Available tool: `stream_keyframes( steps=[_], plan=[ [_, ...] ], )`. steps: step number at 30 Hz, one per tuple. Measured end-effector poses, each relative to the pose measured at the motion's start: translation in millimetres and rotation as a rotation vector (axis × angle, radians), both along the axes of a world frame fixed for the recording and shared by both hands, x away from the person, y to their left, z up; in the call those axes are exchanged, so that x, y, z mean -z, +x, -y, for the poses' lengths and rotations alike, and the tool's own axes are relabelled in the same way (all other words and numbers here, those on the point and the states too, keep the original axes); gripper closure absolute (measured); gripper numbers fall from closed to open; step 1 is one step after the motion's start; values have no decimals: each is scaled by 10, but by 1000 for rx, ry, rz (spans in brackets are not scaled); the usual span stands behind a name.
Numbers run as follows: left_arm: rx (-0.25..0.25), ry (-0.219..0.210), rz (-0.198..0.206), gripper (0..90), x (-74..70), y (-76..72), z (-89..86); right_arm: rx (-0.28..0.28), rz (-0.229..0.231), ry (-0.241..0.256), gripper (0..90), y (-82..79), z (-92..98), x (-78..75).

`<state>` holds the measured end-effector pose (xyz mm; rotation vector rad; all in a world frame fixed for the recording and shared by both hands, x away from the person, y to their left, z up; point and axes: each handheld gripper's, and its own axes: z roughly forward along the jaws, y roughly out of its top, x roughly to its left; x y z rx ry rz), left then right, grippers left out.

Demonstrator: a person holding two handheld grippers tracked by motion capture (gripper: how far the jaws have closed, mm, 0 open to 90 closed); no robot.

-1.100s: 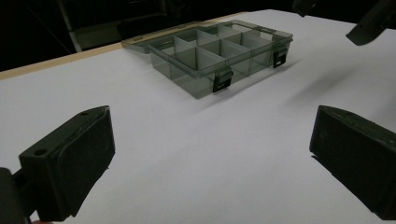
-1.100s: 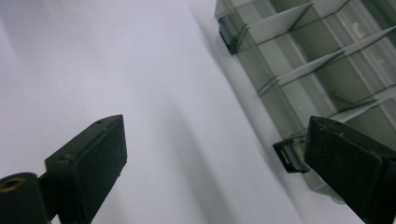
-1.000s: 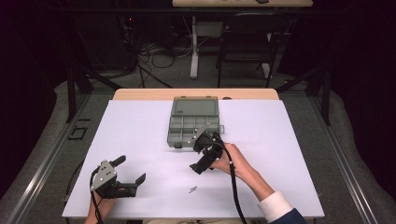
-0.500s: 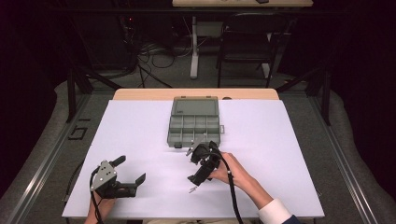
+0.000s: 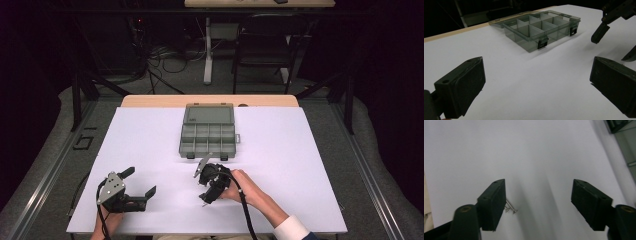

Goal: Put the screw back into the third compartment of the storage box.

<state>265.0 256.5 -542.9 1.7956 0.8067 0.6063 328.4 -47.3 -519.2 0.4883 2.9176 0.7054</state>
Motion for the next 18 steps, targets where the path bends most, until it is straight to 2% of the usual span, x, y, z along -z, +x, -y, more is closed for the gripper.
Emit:
stream_keyframes(
  steps=[3, 7, 18],
  plan=[
    [0, 0, 0, 0, 0, 1, -1, -29, 8, -21, 419, -11, -37, 46],
    [0, 1, 0, 0, 0, 0, 0, -48, -9, -46, 516, -39, -74, 81],
    [1, 1, -1, 0, 0, 1, -1, -105, -38, -57, 646, -86, -98, 103]
  ],
)
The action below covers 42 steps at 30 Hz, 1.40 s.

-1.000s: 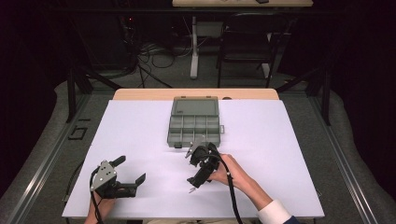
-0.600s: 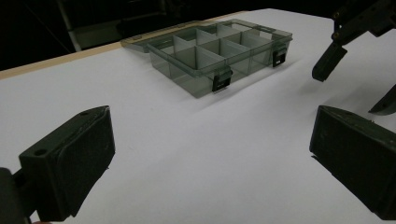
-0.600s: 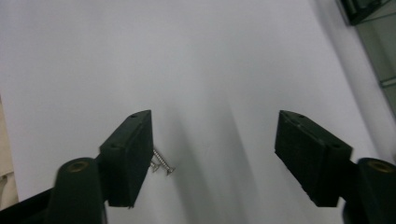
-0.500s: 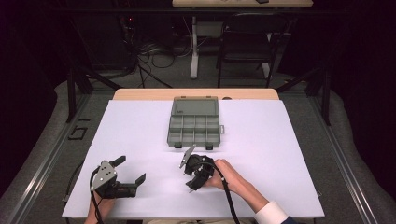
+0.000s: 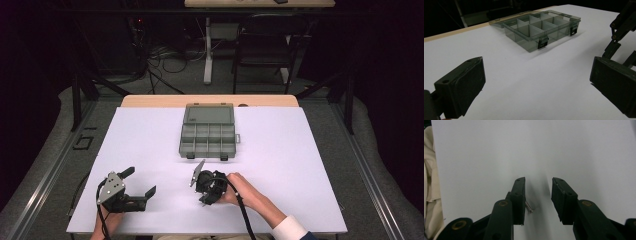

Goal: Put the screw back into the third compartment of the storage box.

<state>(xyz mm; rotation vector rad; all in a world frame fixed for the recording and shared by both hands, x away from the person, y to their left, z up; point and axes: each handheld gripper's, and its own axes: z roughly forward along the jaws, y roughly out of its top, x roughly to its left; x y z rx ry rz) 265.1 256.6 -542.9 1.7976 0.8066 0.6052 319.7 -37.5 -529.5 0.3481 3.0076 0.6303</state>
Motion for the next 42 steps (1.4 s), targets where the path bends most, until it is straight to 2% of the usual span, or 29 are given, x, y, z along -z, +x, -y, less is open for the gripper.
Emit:
stream_keyframes(
  steps=[5, 11, 16, 21, 27, 31, 36, 42],
  plan=[
    [0, 2, -1, 0, -1, -1, 1, -13, -8, -8, 661, -10, -4, 12],
    [0, 1, -1, 0, 0, 0, 0, -14, -6, 7, 661, -20, -5, 8],
    [1, 2, -2, 0, 0, 0, 0, -38, -15, -1, 665, -45, -11, 11],
    [0, 3, -3, 0, 0, -1, 2, -35, -21, -28, 726, -37, 7, 33],
    [0, 3, -4, 0, 1, 0, 4, -41, -26, -40, 786, -14, 19, 31],
    [2, 2, -5, 0, 0, -1, 1, -34, -37, -44, 872, 9, 27, 29],
    [0, 4, -3, 0, 4, 2, 7, -23, -48, -43, 879, 18, 22, 26],
    [2, 4, -6, 0, 3, 5, 4, -17, -37, -50, 880, 39, 38, -18]
  ],
)
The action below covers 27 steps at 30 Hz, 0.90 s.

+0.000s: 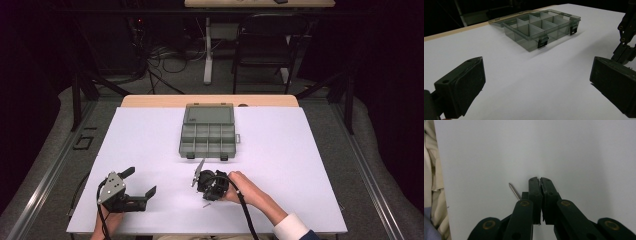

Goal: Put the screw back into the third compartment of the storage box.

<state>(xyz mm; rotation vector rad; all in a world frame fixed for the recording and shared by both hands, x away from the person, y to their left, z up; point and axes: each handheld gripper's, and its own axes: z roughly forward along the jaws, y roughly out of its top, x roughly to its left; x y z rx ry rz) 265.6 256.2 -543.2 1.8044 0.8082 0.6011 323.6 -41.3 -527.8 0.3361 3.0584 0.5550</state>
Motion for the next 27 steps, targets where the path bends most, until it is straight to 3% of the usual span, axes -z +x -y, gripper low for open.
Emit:
stream_keyframes(
  steps=[13, 27],
  plan=[
    [0, 0, 0, 0, -1, -3, 0, 36, 36, 13, 880, 63, 90, -180],
    [-1, 1, 2, 0, 0, -1, 2, 115, 66, 36, 880, 191, 219, -353]
  ],
)
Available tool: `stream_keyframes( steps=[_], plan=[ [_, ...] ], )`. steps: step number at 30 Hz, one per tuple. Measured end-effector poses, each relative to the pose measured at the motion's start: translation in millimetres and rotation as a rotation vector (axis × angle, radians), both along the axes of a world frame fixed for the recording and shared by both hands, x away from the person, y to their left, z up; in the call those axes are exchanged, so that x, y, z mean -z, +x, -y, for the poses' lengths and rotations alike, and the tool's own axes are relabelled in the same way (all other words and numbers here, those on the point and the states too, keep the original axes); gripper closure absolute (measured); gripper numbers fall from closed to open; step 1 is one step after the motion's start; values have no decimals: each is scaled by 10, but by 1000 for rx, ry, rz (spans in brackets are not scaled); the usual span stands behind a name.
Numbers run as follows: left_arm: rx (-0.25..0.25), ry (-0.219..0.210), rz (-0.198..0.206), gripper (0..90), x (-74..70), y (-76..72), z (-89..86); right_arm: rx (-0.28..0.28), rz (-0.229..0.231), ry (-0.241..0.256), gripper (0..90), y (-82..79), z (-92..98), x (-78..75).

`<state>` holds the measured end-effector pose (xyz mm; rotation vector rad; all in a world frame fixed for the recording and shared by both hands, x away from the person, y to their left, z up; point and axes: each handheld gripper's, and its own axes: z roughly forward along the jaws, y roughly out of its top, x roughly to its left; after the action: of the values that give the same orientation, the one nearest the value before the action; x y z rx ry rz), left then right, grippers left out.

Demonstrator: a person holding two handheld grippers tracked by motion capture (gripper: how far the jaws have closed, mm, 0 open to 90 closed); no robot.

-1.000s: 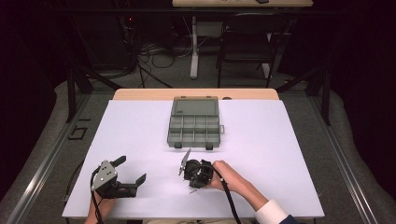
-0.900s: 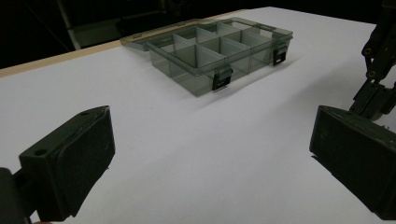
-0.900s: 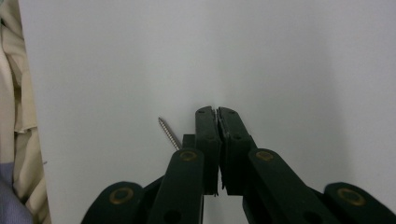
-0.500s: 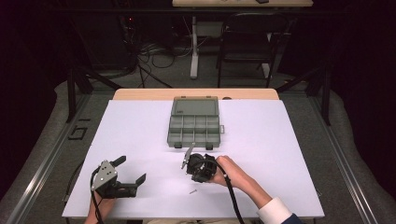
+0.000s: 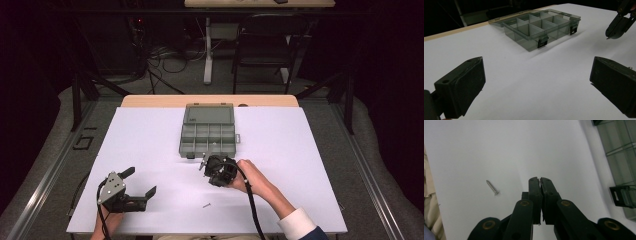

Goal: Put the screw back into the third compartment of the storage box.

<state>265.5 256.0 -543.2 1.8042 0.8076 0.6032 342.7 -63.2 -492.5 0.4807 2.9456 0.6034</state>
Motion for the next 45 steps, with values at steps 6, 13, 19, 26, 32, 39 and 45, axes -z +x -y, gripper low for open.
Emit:
stream_keyframes(
  steps=[6, 13, 19, 26, 32, 39, 45],
  plan=[
    [0, 0, 0, 0, 1, 1, 1, 37, 10, 8, 880, 76, 57, -67],
    [-2, 0, 2, 0, 1, -1, 3, 79, 45, 27, 880, 172, 114, -158],
    [-1, 0, 0, 0, 2, 1, 4, 110, 59, 32, 880, 255, 150, -234],
    [0, 1, 0, 0, 1, 1, 2, 144, 80, 43, 880, 362, 183, -353],
    [2, 0, -1, 0, 2, 1, 3, 165, 95, 47, 880, 456, 205, -434],
    [4, 1, -2, 0, 4, 3, 6, 188, 110, 47, 880, 560, 203, -521],
    [4, 2, -2, 0, 4, 3, 6, 201, 128, 51, 881, 652, 180, -590]
  ],
)
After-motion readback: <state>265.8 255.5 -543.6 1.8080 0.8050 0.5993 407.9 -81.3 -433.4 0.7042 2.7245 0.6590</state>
